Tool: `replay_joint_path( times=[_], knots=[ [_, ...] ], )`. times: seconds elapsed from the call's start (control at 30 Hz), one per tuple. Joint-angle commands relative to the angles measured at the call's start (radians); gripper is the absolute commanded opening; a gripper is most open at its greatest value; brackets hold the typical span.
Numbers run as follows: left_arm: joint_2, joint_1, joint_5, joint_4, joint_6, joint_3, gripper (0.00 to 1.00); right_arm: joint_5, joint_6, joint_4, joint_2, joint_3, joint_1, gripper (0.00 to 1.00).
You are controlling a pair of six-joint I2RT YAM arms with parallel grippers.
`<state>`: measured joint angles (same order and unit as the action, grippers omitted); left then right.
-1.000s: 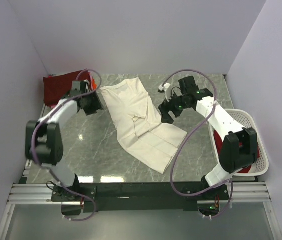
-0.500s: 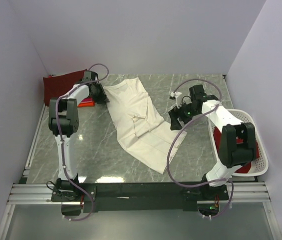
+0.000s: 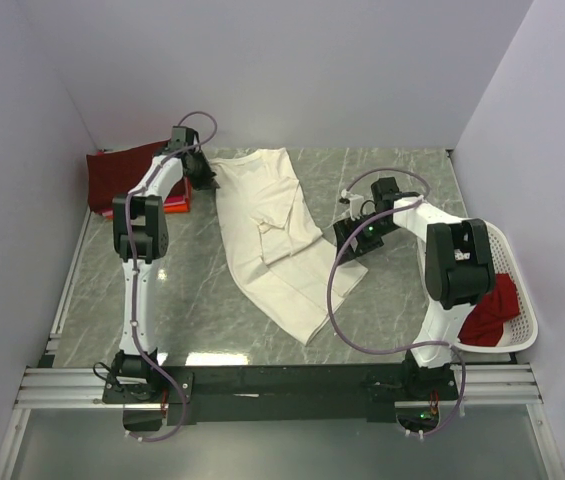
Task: Fold and stack the t-shirts
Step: Fold the tshirt
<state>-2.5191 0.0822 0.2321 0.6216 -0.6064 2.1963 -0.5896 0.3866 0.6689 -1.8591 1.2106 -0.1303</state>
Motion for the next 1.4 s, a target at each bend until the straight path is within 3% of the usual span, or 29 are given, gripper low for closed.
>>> replay_joint_path(
  times=[0.0, 0.1, 0.17, 0.27, 0.33, 0.5, 0.67, 0.77, 0.97, 1.07, 1.13, 1.17, 1.2, 1.3, 1.37],
  knots=[
    [0.008, -0.012, 0.038, -0.002, -0.004, 0.037, 0.10, 0.066, -0.070, -0.046, 0.006, 0.007, -0.009, 0.96],
    [0.086, -0.012, 0.091, -0.055, 0.000, -0.025, 0.31, 0.071, -0.091, -0.055, -0.011, -0.003, -0.012, 0.90],
    [0.144, -0.012, 0.125, -0.101, 0.007, -0.070, 0.47, 0.028, -0.089, -0.011, -0.049, 0.009, -0.028, 0.79],
    [0.285, -0.010, 0.151, -0.126, 0.039, -0.151, 0.59, 0.017, -0.097, 0.015, -0.058, 0.000, -0.045, 0.57],
    [0.411, -0.012, 0.154, -0.154, 0.063, -0.228, 0.62, 0.028, -0.110, 0.041, -0.051, -0.019, -0.046, 0.35],
    [0.788, -0.006, 0.139, -0.269, 0.096, -0.531, 0.71, 0.097, -0.057, 0.113, 0.055, -0.101, -0.046, 0.02],
    [1.087, -0.004, 0.220, -0.401, 0.122, -0.769, 0.81, 0.165, 0.050, 0.268, 0.213, -0.193, -0.060, 0.00],
    [1.166, 0.019, 0.337, -0.390, 0.146, -0.839, 0.80, 0.189, 0.087, 0.363, 0.261, -0.186, -0.104, 0.00],
    [1.253, 0.174, 0.322, -0.278, 0.241, -0.903, 0.80, 0.154, 0.117, 0.488, 0.276, -0.158, -0.248, 0.00],
    [1.276, 0.221, 0.256, -0.254, 0.257, -0.960, 0.80, 0.132, 0.113, 0.523, 0.293, -0.175, -0.290, 0.11],
    [1.281, 0.223, 0.214, -0.253, 0.240, -0.998, 0.79, 0.154, 0.113, 0.538, 0.329, -0.177, -0.292, 0.32],
    [1.284, 0.225, 0.205, -0.256, 0.237, -1.038, 0.79, 0.171, 0.109, 0.538, 0.349, -0.175, -0.287, 0.45],
    [1.287, 0.225, 0.216, -0.270, 0.235, -1.059, 0.78, 0.186, 0.107, 0.535, 0.374, -0.174, -0.267, 0.79],
    [1.298, 0.252, 0.239, -0.286, 0.243, -1.127, 0.77, 0.247, 0.129, 0.534, 0.465, -0.119, -0.208, 0.98],
    [1.310, 0.313, 0.225, -0.269, 0.270, -1.149, 0.77, 0.248, 0.181, 0.518, 0.520, -0.083, -0.177, 1.00]
  ],
)
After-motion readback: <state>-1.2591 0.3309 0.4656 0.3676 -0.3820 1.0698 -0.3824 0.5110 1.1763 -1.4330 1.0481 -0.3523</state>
